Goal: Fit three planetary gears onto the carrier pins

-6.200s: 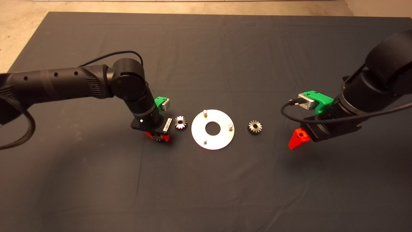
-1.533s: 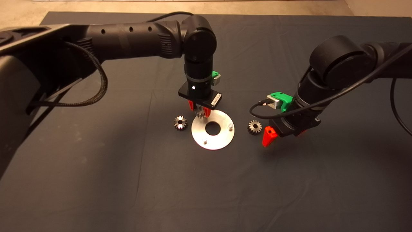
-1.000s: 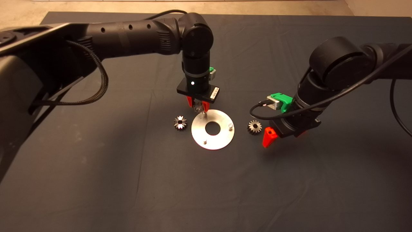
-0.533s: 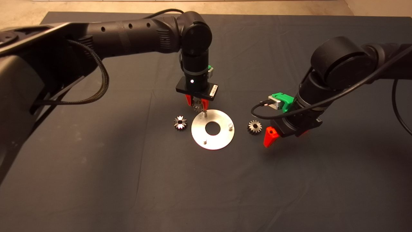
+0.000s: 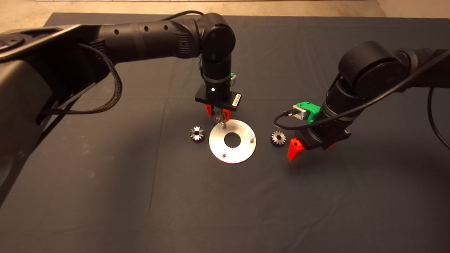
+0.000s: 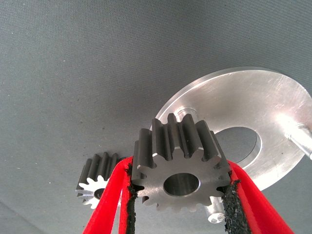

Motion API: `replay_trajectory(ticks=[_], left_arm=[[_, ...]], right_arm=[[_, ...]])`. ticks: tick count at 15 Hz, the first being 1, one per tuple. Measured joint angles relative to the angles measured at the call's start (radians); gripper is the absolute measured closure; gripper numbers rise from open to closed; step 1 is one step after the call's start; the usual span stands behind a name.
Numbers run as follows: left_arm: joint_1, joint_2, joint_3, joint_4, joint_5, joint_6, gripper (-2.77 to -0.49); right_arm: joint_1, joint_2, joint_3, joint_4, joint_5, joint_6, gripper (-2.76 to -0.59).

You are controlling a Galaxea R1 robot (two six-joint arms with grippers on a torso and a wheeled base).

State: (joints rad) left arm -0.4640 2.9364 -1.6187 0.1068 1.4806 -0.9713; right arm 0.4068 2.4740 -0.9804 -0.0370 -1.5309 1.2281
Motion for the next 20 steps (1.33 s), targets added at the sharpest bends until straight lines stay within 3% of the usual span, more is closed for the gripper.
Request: replay_trajectory(ticks=[20], left_arm=[[0.0, 0.008, 0.0, -0.01, 0.0, -0.025, -0.93]], right_arm=[[0.0, 0.001, -0.009, -0.003, 0.0, -0.004, -2.76]])
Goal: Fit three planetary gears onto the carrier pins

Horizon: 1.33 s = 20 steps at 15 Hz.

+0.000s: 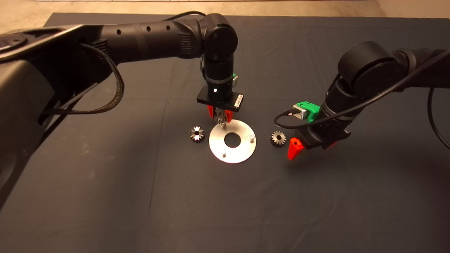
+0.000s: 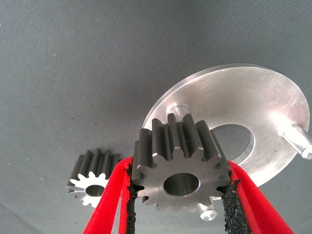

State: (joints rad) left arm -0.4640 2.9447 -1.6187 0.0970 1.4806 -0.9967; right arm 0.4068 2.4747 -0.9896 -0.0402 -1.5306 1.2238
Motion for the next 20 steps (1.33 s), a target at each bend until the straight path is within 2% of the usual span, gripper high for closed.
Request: replay_trajectory(ticks=[20], left_arm=[[0.001, 0.006, 0.0, -0.003, 0.0, -0.012, -0.93]], right_arm=[[0.0, 0.0, 0.0, 0.0, 0.0, -0.001, -2.76]])
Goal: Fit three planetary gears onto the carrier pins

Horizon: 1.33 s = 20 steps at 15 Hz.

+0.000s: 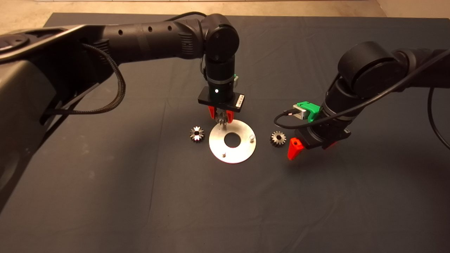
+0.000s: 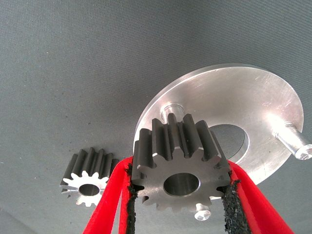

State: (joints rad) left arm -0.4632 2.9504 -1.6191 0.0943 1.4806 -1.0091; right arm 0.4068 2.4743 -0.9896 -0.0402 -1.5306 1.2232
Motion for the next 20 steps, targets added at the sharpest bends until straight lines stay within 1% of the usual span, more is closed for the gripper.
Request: replay_trajectory(ticks=[4, 8, 15, 20], left_arm=[[0.003, 0.0, 0.0, 0.0, 0.0, 0.0, -0.93], [0.026, 0.0, 0.0, 0.0, -0.001, 0.0, -0.93], [0.027, 0.0, 0.0, 0.0, -0.003, 0.0, -0.93], [0.025, 0.0, 0.0, 0.0, -0.029, 0.0, -0.93]], right_arm=[[0.0, 0.0, 0.0, 0.0, 0.0, 0.0, -2.76], [0.0, 0.0, 0.0, 0.0, -0.001, 0.0, -2.76], [0.0, 0.0, 0.0, 0.0, 0.0, 0.0, -2.76], [0.0, 0.0, 0.0, 0.0, 0.0, 0.0, -2.76]])
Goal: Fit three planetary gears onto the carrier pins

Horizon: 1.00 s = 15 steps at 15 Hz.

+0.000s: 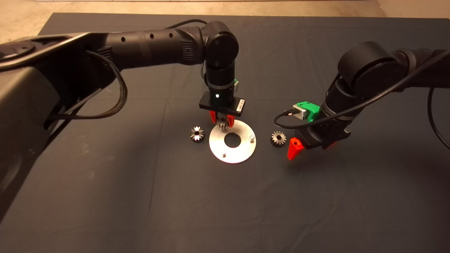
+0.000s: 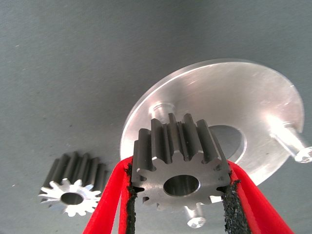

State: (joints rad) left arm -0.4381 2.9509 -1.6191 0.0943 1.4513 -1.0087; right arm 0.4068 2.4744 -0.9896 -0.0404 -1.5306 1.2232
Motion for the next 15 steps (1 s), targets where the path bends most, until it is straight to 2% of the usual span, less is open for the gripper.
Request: replay_trajectory(ticks=[1, 11, 15], left_arm=[[0.0, 0.0, 0.0, 0.0, -0.005, 0.0, -0.93], [0.0, 0.0, 0.0, 0.003, -0.003, 0.001, -0.93], [0.0, 0.005, 0.0, 0.007, 0.006, 0.003, -0.93]], right_arm=[[0.0, 0.0, 0.0, 0.0, 0.0, 0.0, -2.76], [0.0, 0.0, 0.0, 0.0, 0.0, 0.0, -2.76], [0.0, 0.0, 0.0, 0.0, 0.0, 0.0, -2.76]])
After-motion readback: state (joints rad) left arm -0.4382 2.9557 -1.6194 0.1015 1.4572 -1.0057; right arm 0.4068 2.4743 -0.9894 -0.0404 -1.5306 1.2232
